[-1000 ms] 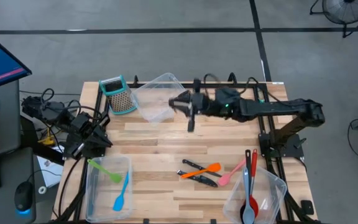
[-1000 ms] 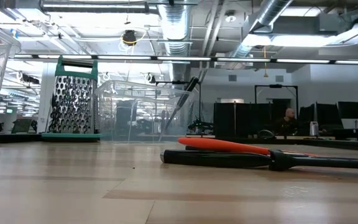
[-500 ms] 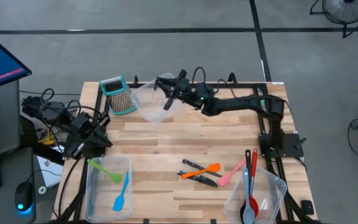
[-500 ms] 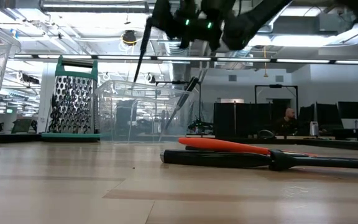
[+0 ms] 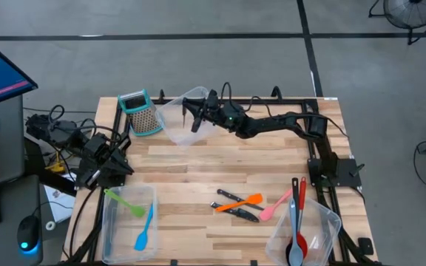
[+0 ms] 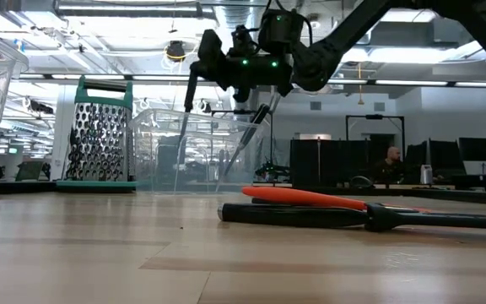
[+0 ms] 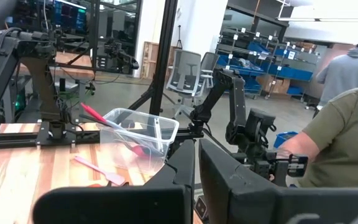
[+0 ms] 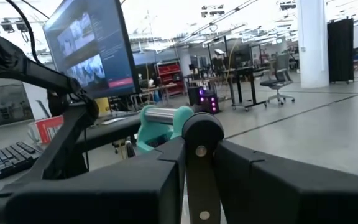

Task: Pick & Place Kitchen Items
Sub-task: Put the black knife into the top transparent bin, then adjust the black knife in the top transparent bin

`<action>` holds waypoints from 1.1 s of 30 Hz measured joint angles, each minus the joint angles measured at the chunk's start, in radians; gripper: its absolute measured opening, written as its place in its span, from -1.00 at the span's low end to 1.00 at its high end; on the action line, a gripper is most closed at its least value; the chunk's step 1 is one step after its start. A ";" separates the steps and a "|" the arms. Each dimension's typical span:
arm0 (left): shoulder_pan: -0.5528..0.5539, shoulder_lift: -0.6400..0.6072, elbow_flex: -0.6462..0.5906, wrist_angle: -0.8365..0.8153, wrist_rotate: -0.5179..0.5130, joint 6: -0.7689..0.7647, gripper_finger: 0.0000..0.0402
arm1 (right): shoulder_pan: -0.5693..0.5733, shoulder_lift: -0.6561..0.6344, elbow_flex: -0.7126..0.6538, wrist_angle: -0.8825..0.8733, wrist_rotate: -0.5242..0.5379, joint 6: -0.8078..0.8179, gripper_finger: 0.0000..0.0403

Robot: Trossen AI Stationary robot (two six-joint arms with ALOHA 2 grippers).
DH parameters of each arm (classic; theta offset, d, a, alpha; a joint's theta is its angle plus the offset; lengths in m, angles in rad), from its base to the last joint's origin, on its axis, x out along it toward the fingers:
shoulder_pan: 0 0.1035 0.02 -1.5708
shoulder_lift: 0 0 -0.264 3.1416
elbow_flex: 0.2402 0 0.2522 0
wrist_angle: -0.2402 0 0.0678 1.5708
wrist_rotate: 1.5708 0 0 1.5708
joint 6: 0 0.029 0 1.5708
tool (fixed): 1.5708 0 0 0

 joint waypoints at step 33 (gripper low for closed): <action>0.000 0.000 0.000 0.000 0.000 -0.003 -0.98 | 0.080 -0.423 0.003 -0.896 0.431 -0.064 0.18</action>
